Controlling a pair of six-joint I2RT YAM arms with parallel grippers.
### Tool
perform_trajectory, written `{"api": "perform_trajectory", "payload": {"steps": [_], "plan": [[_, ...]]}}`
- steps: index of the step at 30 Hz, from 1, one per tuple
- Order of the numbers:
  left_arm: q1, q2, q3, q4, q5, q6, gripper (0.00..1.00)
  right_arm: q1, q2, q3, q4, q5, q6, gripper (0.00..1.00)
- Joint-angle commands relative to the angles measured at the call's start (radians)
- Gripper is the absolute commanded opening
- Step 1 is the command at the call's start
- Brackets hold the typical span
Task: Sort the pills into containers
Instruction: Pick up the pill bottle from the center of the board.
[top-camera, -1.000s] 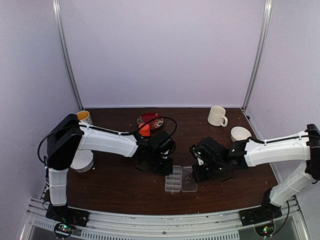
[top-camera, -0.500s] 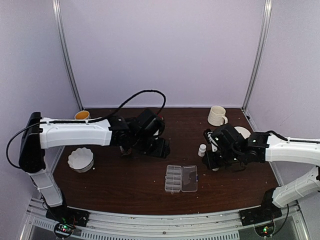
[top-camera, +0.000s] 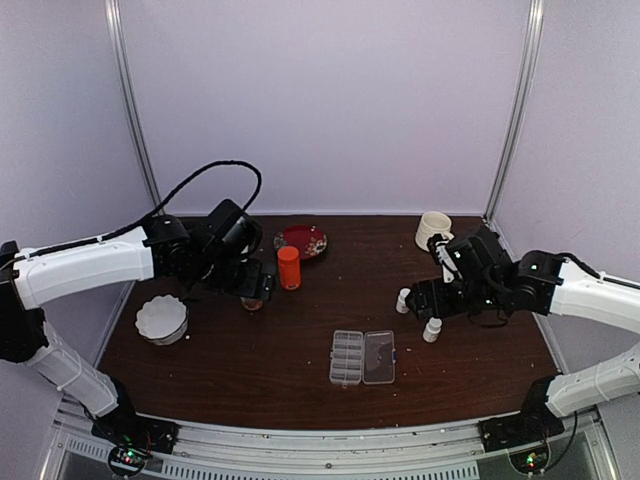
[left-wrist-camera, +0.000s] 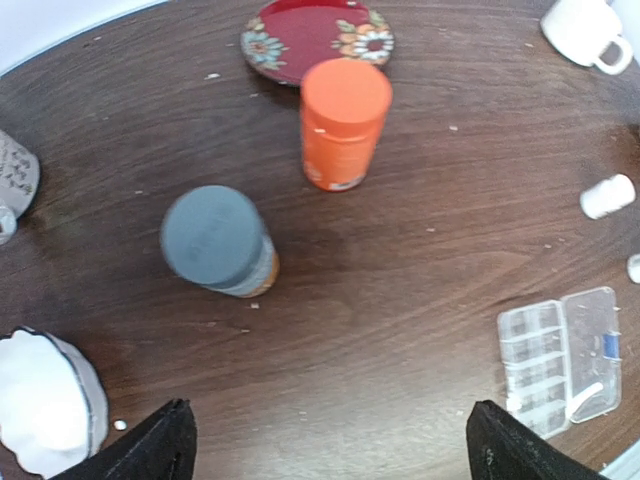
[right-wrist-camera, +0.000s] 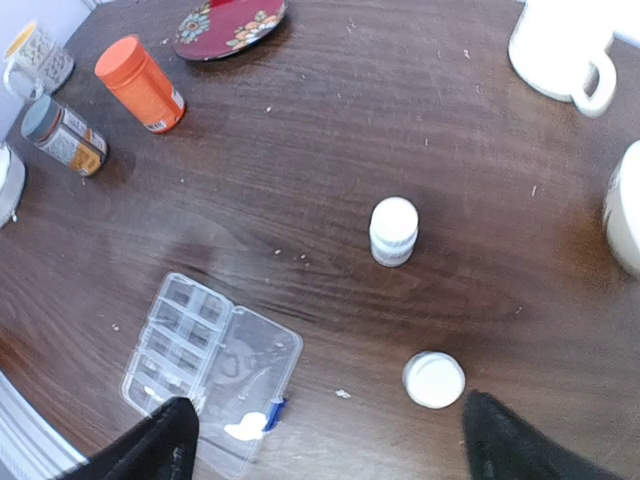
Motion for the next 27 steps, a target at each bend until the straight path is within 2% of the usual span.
{"api": "perform_trajectory", "payload": {"steps": [1, 7, 12, 15, 27], "plan": [[0.082, -0.016, -0.014, -0.052, -0.012, 0.066, 0.98, -0.011, -0.026, 0.037, -0.038, 0.046, -0.026, 0.99], [0.201, 0.023, -0.028, -0.013, 0.072, 0.126, 0.97, -0.013, -0.045, 0.038, -0.032, 0.056, -0.032, 1.0], [0.251, 0.102, 0.01, 0.008, 0.108, 0.179, 0.97, -0.014, -0.052, 0.038, -0.022, 0.059, -0.04, 1.0], [0.294, 0.154, 0.037, 0.021, 0.176, 0.198, 0.96, -0.014, -0.045, 0.041, -0.022, 0.058, -0.041, 1.0], [0.325, 0.267, 0.135, 0.051, 0.231, 0.24, 0.93, -0.016, -0.018, 0.032, -0.005, 0.052, -0.04, 1.0]]}}
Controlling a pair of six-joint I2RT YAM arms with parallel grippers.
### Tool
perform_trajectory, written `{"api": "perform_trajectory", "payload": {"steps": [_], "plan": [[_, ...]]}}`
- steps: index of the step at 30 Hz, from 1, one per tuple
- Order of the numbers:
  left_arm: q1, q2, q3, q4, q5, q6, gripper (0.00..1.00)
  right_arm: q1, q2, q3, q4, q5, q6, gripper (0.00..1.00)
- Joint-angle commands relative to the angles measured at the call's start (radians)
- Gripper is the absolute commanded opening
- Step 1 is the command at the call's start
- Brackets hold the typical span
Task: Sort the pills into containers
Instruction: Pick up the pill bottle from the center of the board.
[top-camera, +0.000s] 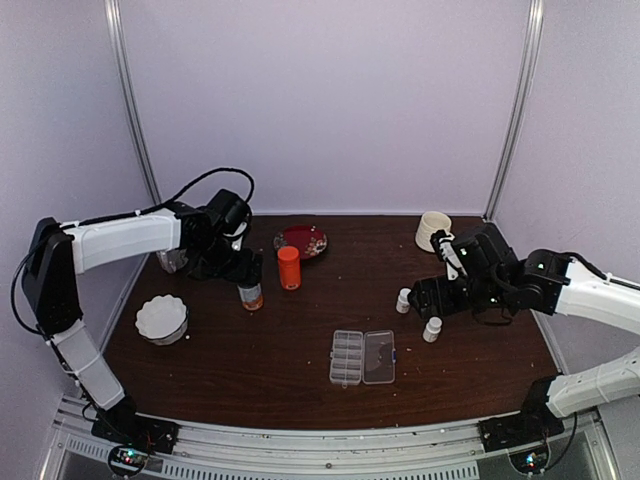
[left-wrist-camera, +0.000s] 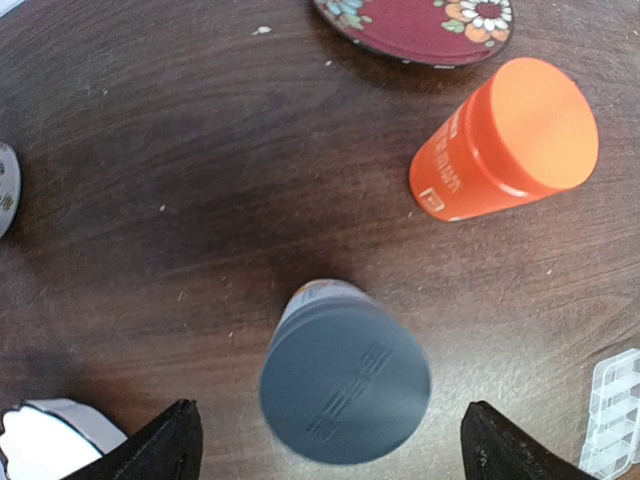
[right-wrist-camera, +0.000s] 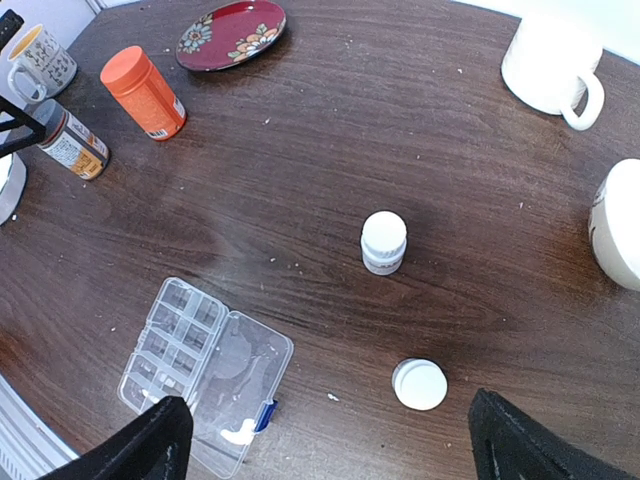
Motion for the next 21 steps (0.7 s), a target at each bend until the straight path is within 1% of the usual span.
{"api": "perform_trajectory", "payload": {"steps": [1, 3, 6, 8, 13, 15, 17, 18, 21], "plan": [[0.009, 0.049, 0.062, 0.04, 0.033, 0.028, 0.92, -0.008, 0.02, 0.02, 0.015, 0.03, -0.002, 1.0], [0.009, 0.068, 0.084, 0.029, 0.028, 0.029, 0.89, -0.007, 0.026, 0.021, 0.015, 0.031, -0.005, 1.0], [0.01, 0.088, 0.109, 0.007, 0.016, 0.024, 0.8, -0.008, 0.034, 0.023, 0.015, 0.033, -0.008, 1.0], [0.01, 0.099, 0.122, -0.013, -0.004, 0.02, 0.78, -0.009, 0.037, 0.026, 0.015, 0.032, -0.008, 1.0], [0.01, 0.105, 0.125, -0.018, -0.012, 0.022, 0.67, -0.01, 0.04, 0.029, 0.017, 0.027, -0.009, 1.0], [0.01, 0.109, 0.128, -0.019, -0.017, 0.021, 0.66, -0.011, 0.041, 0.031, 0.018, 0.027, -0.009, 1.0], [0.011, 0.117, 0.136, -0.032, -0.021, 0.021, 0.68, -0.011, 0.041, 0.032, 0.015, 0.025, -0.007, 1.0], [0.012, 0.12, 0.138, -0.034, -0.021, 0.021, 0.67, -0.01, 0.04, 0.031, 0.014, 0.024, -0.007, 1.0], [0.012, 0.12, 0.139, -0.035, -0.022, 0.021, 0.61, -0.011, 0.037, 0.03, 0.014, 0.022, -0.003, 1.0]]}}
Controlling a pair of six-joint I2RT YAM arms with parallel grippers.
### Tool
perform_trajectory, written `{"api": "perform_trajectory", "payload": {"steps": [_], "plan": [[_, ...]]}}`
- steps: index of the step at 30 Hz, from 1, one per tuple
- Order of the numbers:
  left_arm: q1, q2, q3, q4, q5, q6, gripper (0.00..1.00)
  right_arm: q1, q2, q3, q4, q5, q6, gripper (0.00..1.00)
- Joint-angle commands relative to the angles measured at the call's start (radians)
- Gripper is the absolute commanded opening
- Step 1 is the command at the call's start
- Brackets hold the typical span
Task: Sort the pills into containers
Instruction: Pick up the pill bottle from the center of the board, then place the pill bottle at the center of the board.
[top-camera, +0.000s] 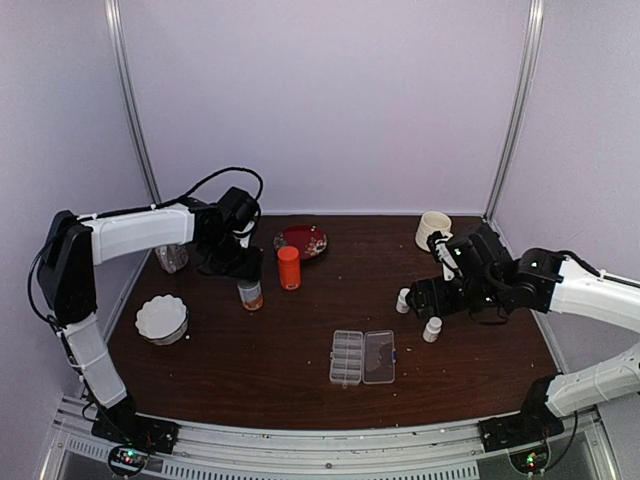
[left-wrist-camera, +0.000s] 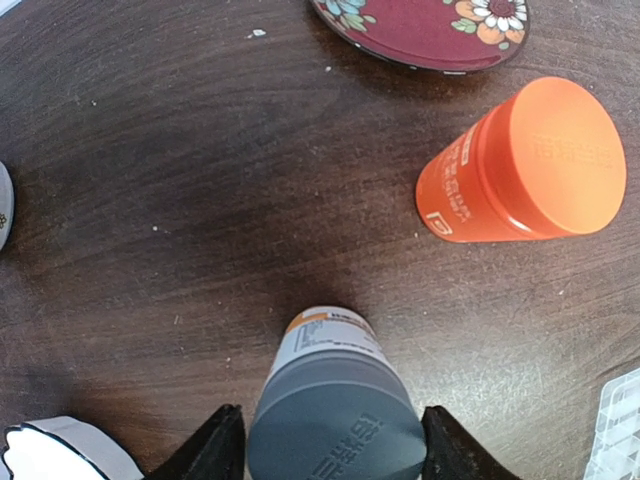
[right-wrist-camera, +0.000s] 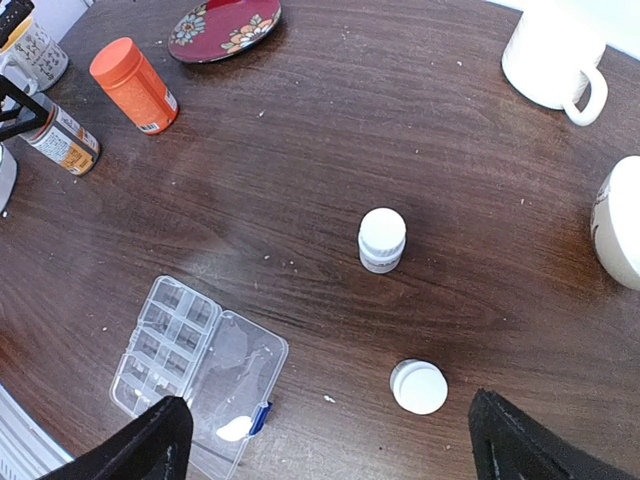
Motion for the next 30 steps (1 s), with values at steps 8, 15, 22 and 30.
{"api": "perform_trajectory", "payload": {"steps": [8, 15, 22, 30], "plan": [[0.007, -0.028, 0.048, -0.037, -0.005, 0.025, 0.42, -0.005, -0.01, 0.011, 0.026, 0.0, -0.001, 1.0], [0.006, -0.14, 0.009, -0.043, 0.121, 0.046, 0.38, -0.005, -0.048, -0.033, 0.119, -0.11, -0.022, 1.0], [-0.05, -0.202, -0.062, -0.033, 0.172, 0.041, 0.38, -0.005, -0.044, -0.059, 0.181, -0.213, -0.025, 0.99], [-0.272, -0.172, -0.078, 0.025, 0.032, -0.049, 0.37, -0.004, -0.051, -0.074, 0.187, -0.228, -0.018, 0.99]]}}
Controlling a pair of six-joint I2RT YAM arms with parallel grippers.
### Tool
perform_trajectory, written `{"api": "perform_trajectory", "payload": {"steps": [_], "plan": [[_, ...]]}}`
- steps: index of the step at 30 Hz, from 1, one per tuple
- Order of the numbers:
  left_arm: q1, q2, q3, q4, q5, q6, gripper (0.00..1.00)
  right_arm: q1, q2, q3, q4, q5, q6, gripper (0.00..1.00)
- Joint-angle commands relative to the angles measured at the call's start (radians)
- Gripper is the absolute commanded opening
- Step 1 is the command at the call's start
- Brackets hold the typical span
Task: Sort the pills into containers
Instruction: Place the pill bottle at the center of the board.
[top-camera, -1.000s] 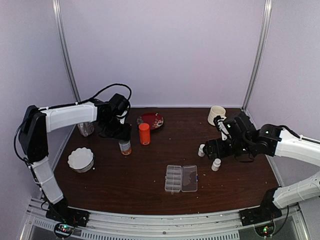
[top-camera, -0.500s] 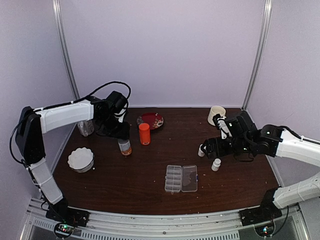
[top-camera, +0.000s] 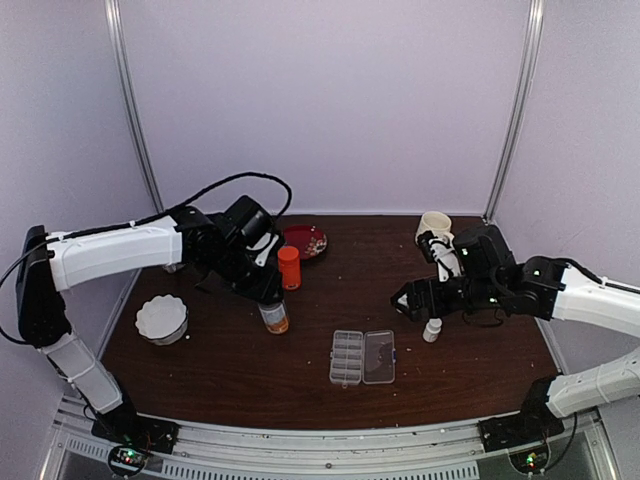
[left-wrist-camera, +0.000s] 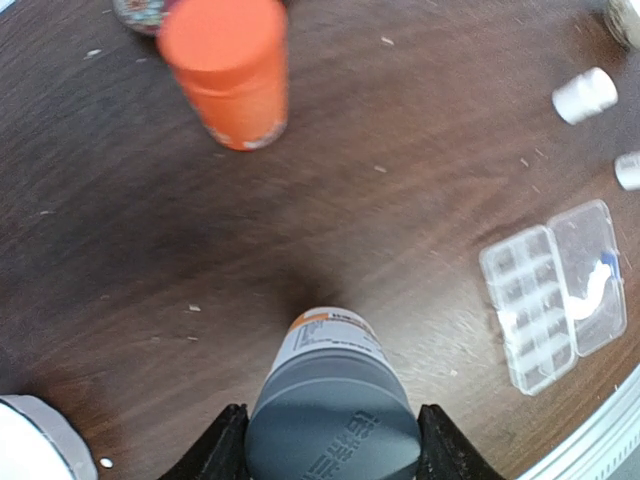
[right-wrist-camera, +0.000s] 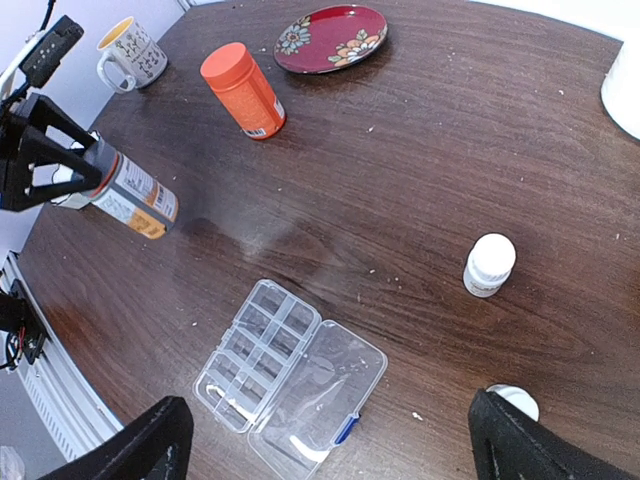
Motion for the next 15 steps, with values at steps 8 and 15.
{"api": "perform_trajectory", "payload": {"steps": [8, 15], "plan": [[-0.168, 0.074, 0.008, 0.064, -0.11, -0.103, 0.41, -0.003, -0.036, -0.034, 0.017, -0.03, 0.004, 0.99], [-0.187, 0.114, 0.005, 0.07, -0.124, -0.122, 0.61, -0.003, -0.055, -0.046, 0.014, -0.029, 0.01, 1.0]]}}
